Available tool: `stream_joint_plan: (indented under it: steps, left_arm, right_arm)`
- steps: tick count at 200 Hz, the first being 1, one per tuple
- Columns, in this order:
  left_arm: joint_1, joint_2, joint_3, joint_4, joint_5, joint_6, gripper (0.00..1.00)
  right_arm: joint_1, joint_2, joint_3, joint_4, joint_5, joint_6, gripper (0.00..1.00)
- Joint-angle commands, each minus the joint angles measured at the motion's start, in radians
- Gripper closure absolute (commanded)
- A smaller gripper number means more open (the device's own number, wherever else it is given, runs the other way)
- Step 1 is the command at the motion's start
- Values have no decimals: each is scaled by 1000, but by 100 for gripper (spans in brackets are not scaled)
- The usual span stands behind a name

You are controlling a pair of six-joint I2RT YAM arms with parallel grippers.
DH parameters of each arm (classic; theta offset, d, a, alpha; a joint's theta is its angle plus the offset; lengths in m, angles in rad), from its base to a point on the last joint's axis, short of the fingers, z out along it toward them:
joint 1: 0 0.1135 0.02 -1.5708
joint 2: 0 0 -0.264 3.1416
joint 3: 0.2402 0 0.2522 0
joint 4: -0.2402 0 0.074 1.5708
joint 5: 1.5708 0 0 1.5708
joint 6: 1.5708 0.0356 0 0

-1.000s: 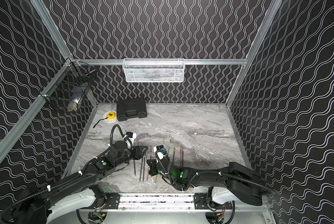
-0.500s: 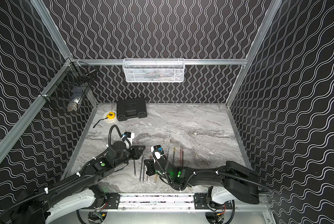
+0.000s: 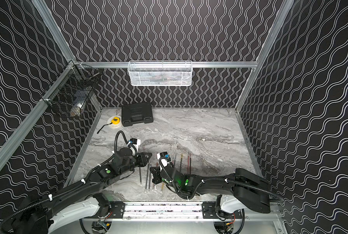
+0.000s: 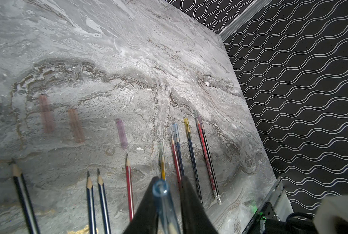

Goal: Remove the protective cover of the pencils
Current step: Pick up the pencil from the center of the board.

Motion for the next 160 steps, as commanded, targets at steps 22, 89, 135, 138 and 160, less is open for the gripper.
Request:
stream_joint_plan:
  steps: [22, 89, 135, 138, 160]
  left_arm:
    - [0, -4, 10, 18, -24, -8, 86]
    - [-1, -1, 12, 14, -24, -24, 90]
    - [0, -1, 12, 15, -21, -28, 90]
    - [0, 0, 12, 15, -21, -29, 90]
    - [0, 8, 16, 18, -19, -28, 90]
  right_arm:
    - [1, -11, 9, 21, -4, -2, 100]
    - [1, 30, 52, -18, 12, -9, 65]
    - [0, 94, 110, -46, -9, -23, 66]
    - [0, 96, 112, -48, -8, -24, 66]
    - [0, 94, 110, -38, -7, -36, 73]
